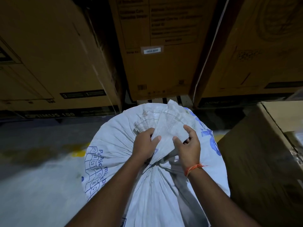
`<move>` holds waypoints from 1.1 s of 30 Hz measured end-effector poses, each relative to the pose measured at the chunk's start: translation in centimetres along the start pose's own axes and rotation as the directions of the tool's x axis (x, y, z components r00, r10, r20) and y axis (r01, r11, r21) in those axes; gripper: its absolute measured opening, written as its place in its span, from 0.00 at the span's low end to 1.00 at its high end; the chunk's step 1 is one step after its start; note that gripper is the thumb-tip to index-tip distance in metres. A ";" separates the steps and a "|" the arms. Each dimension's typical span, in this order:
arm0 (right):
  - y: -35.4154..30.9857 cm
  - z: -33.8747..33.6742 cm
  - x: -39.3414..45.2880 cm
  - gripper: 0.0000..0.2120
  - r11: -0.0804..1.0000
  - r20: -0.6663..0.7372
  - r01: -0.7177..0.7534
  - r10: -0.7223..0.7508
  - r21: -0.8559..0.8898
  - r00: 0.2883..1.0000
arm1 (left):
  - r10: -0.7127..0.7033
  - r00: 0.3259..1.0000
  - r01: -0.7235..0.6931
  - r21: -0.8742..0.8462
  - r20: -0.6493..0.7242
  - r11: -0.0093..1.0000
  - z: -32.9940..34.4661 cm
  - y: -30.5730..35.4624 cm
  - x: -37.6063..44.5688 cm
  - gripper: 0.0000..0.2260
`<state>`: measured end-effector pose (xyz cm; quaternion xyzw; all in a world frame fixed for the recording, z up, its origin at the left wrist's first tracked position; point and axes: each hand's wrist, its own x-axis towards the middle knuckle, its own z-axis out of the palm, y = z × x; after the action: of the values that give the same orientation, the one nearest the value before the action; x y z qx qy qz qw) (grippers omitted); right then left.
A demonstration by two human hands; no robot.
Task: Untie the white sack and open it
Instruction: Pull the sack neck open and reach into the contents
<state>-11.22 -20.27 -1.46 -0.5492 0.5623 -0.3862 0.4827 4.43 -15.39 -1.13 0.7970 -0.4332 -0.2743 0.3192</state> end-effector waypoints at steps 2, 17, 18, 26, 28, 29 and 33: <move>-0.7 -0.8 -0.8 0.25 0.996 0.015 0.084 -0.084 -0.006 0.996 | -0.021 0.999 0.014 -0.175 -0.040 0.984 -0.6 -0.1 -1.5 0.04; -3.1 -8.0 -15.3 0.20 0.953 0.186 0.296 -0.279 -0.064 0.942 | -0.090 0.994 0.107 -0.359 0.063 0.927 -4.8 1.7 -16.6 0.03; -2.8 -8.3 -16.1 0.20 0.949 0.222 0.301 -0.275 -0.093 0.935 | -0.092 0.988 0.127 -0.315 0.122 0.941 -5.1 1.4 -17.1 0.02; -1.1 -9.0 -19.2 0.18 0.943 0.500 0.309 -0.212 -0.120 0.840 | -0.296 0.928 0.370 -0.452 0.227 0.812 -8.2 2.7 -18.0 0.08; -1.0 -9.1 -19.5 0.17 0.940 0.563 0.329 -0.223 -0.093 0.796 | -0.315 0.939 0.343 -0.476 0.140 0.810 -8.2 2.8 -17.0 0.13; -1.0 -9.1 -19.5 0.17 0.934 0.605 0.346 -0.223 -0.094 0.765 | -0.314 0.942 0.331 -0.482 0.117 0.811 -8.2 3.0 -16.7 0.15; -1.0 -9.0 -19.0 0.16 0.802 0.768 0.550 -0.197 -0.231 0.610 | -0.295 0.938 0.346 -0.444 0.183 0.827 -7.3 4.6 -15.0 0.29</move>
<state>-20.99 -2.42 3.87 -0.8570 0.2718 -0.0983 0.4266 0.14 -2.34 9.39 0.7415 -0.2300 -0.4625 0.4282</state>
